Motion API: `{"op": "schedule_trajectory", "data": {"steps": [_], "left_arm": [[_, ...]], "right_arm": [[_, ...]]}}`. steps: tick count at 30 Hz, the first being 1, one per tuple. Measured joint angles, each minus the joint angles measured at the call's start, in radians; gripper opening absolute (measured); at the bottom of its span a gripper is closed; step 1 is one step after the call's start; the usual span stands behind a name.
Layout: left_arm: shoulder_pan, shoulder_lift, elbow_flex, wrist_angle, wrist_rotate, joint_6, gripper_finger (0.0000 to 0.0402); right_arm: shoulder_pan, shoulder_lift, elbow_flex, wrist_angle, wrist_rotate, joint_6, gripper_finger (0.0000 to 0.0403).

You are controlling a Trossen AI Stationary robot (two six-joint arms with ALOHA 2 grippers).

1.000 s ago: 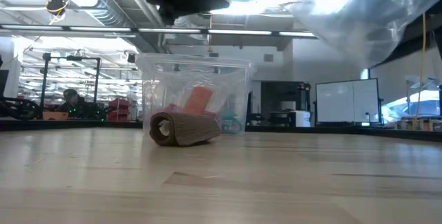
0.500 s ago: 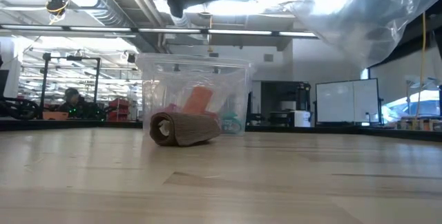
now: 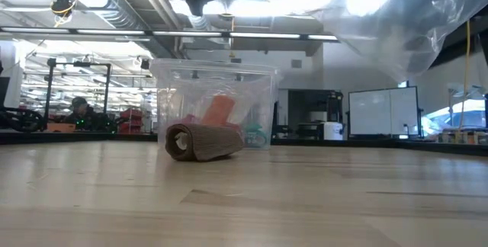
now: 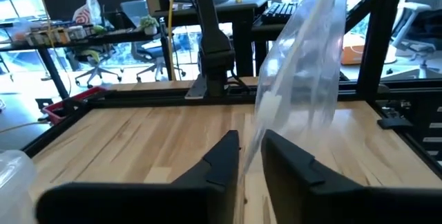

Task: Roll bandage
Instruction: Open the transparent zip bag

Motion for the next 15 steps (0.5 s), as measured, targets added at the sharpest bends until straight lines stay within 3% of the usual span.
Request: {"op": "schedule_trajectory", "data": {"steps": [4, 10, 12, 15], "left_arm": [[0.0, 0.0, 0.0, -0.008, 0.0, 0.001, 0.001], [-0.007, 0.0, 0.0, -0.079, -0.034, -0.035, 0.0003], [-0.021, -0.007, 0.0, -0.132, -0.072, -0.054, 0.0003], [-0.044, -0.043, -0.001, -0.238, -0.144, -0.104, 0.0002]], "right_arm": [[0.0, 0.007, 0.0, 0.002, 0.022, 0.022, 0.0008], [0.0, 0.007, 0.0, -0.037, 0.1, 0.105, 0.0028], [0.0, 0.007, 0.012, -0.12, 0.189, 0.161, 0.0036], [0.0, 0.007, 0.083, -0.395, 0.349, 0.199, 0.006]]}}
